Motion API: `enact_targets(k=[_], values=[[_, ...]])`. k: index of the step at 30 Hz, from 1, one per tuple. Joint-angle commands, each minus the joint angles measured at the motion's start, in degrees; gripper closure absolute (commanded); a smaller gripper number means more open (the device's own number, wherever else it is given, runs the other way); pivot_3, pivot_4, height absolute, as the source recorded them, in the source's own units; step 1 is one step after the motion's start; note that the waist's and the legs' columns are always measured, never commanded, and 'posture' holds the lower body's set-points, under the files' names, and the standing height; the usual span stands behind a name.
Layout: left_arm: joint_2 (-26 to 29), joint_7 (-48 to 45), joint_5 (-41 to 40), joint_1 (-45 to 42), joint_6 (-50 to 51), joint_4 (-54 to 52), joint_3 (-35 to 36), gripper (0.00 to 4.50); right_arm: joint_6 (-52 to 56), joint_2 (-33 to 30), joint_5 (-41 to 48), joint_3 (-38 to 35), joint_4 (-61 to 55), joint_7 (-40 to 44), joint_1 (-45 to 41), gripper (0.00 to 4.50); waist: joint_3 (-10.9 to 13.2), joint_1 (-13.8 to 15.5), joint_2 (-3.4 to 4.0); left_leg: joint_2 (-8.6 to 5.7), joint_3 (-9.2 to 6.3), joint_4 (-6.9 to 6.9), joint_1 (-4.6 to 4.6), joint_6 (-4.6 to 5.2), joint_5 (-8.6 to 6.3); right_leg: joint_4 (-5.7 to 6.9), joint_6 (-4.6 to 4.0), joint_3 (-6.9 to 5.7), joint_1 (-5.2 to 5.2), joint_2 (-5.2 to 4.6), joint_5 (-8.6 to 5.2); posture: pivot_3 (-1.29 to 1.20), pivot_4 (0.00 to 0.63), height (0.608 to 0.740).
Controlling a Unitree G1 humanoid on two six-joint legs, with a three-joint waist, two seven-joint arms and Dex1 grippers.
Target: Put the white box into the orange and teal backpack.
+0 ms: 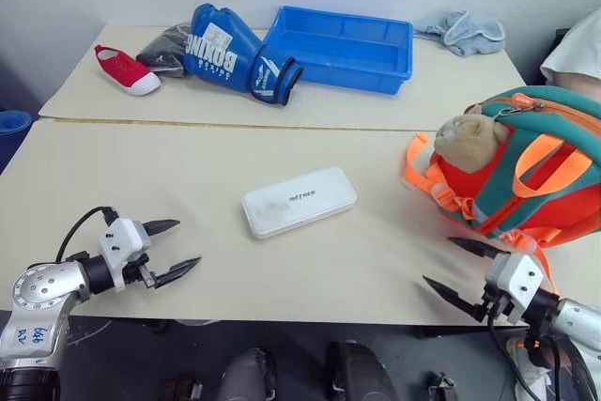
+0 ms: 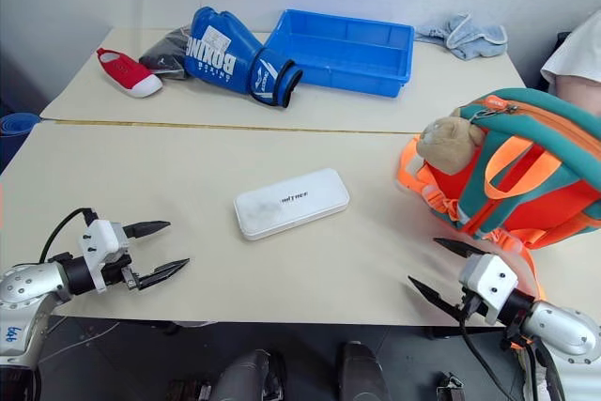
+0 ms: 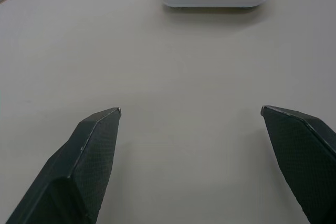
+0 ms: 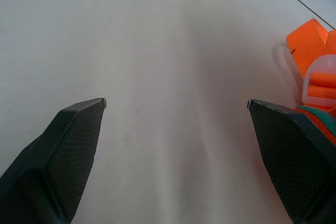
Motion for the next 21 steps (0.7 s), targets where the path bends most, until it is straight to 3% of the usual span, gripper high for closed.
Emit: enact_targets(k=[1,6,9,14,19,20,21], values=[[-0.08,0.11,-1.63,0.07,0.58,-1.80,0.96,0.00,0.33,0.53,1.56,-0.24,-1.53,-0.32,-0.72,0.07,0.00,0.02,0.00,0.00,0.00,0.00,0.00,0.00,0.00,0.00,0.00,0.00,0.00,0.00,0.00,0.00,0.150,0.740],[-0.15,0.64,-6.79,-0.30,7.77,-8.01,2.12,0.00,5.55,-2.34,-0.20,2.98,-6.99,0.46,-2.88,0.07,0.00,-0.01,0.00,0.00,-0.01,0.00,0.00,0.01,0.01,0.04,0.00,0.00,-0.01,0.00,0.00,0.00,0.150,0.740],[-1.80,6.39,-5.86,-0.84,11.13,-11.48,1.84,0.39,14.21,-2.96,-4.20,7.43,-13.31,-4.15,-8.42,0.66,0.00,-0.18,0.00,0.00,-0.01,0.00,0.00,-0.01,0.02,0.04,0.00,0.00,-0.01,0.00,0.00,0.00,0.150,0.740],[-5.53,14.81,-3.51,-4.10,18.51,-16.53,-2.31,1.81,31.88,-0.99,-7.63,13.96,-17.79,-11.22,-21.72,2.35,0.00,0.02,0.00,-0.01,-0.01,0.07,-0.02,-0.04,0.07,0.10,0.01,0.00,-0.04,0.00,0.01,0.00,0.150,0.740],[-6.80,18.36,-2.45,-5.86,23.64,-18.84,-4.90,3.43,41.91,0.79,-10.80,18.19,-16.56,-15.67,-30.95,4.18,0.00,0.13,-0.01,-0.02,-0.06,0.06,-0.14,0.18,0.21,0.04,0.01,-0.16,-0.07,0.01,0.01,0.00,0.150,0.740],[-6.70,18.50,-2.70,-6.20,24.45,-19.30,-4.91,3.76,45.02,0.64,-11.59,18.73,-16.76,-16.70,-32.18,4.50,0.00,0.09,-0.01,-0.02,-0.03,0.06,-0.17,0.22,0.21,0.02,0.01,-0.19,-0.09,0.01,0.01,0.00,0.150,0.740],[-6.67,18.78,-3.38,-6.22,26.52,-19.88,-5.02,4.06,45.77,0.95,-12.83,19.18,-16.04,-18.08,-33.29,4.50,0.00,0.06,-0.01,-0.02,-0.02,0.08,-0.21,0.24,0.20,0.01,0.01,-0.22,-0.12,0.01,0.01,0.00,0.150,0.740]])
